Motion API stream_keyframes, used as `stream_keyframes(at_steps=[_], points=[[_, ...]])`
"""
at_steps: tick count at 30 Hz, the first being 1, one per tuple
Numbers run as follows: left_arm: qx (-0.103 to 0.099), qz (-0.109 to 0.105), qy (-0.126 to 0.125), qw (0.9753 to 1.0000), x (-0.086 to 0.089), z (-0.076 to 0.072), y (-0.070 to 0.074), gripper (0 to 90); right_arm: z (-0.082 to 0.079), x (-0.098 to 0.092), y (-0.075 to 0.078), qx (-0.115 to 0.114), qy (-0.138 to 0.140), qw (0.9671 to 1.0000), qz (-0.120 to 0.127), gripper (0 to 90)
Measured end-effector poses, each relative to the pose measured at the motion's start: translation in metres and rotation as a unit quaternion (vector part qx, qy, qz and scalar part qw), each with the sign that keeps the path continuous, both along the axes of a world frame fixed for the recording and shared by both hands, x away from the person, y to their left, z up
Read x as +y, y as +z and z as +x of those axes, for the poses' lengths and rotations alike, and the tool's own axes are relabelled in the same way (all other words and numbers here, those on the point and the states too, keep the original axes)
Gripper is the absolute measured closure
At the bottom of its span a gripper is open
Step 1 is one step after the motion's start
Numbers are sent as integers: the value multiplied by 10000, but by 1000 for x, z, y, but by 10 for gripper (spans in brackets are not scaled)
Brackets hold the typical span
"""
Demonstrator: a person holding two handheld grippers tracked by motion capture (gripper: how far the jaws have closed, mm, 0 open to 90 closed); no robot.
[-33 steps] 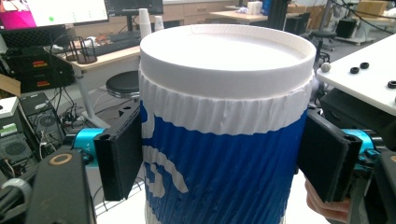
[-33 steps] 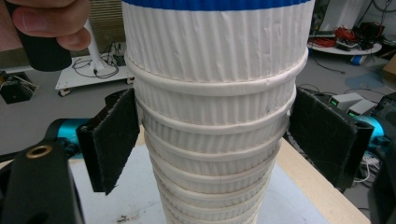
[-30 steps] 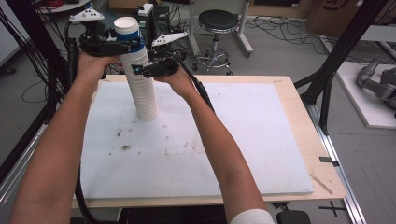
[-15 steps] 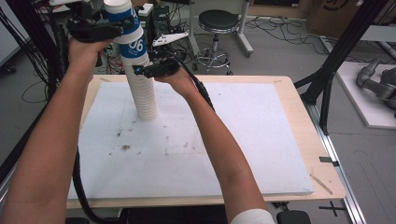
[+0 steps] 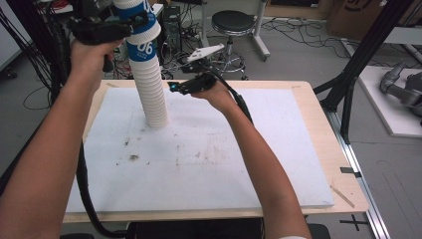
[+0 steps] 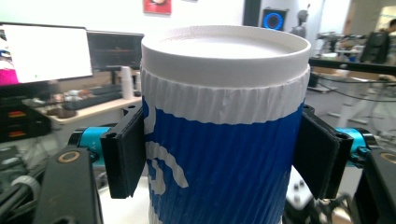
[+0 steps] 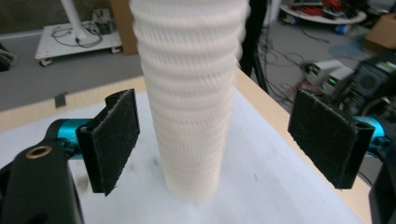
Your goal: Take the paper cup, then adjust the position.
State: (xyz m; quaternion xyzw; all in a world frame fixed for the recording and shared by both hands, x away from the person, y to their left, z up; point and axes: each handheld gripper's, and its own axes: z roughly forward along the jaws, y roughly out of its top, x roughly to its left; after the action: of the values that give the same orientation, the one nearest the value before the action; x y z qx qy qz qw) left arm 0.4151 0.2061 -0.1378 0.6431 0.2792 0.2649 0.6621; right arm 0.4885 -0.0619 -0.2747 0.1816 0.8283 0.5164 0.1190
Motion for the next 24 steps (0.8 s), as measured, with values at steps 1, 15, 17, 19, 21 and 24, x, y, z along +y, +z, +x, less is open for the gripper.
stream_keyframes(at_steps=[1, 15, 17, 19, 21, 24], points=[[18, 9, -42, 10000, -3, -1, -5, 269, -3, -10, -1, 11, -44, 10000, 9, 169], [150, 144, -541, 9983, -46, -13, -73, 268, -39, -118, -23, -118, -699, 9975, -72, 213], [152, 144, -583, 9981, -51, -15, -78, 268, -46, -126, -23, -138, -747, 9970, -149, 213], [137, 149, -626, 9978, -55, -17, -82, 267, -55, -134, -24, -238, -735, 9969, -144, 213], [145, 194, -663, 9975, -61, -18, -86, 268, -62, -141, -26, -294, -777, 9961, -291, 208], [186, 197, -770, 9967, -68, -18, -95, 268, -70, -152, -32, -329, -831, 9956, -280, 203]])
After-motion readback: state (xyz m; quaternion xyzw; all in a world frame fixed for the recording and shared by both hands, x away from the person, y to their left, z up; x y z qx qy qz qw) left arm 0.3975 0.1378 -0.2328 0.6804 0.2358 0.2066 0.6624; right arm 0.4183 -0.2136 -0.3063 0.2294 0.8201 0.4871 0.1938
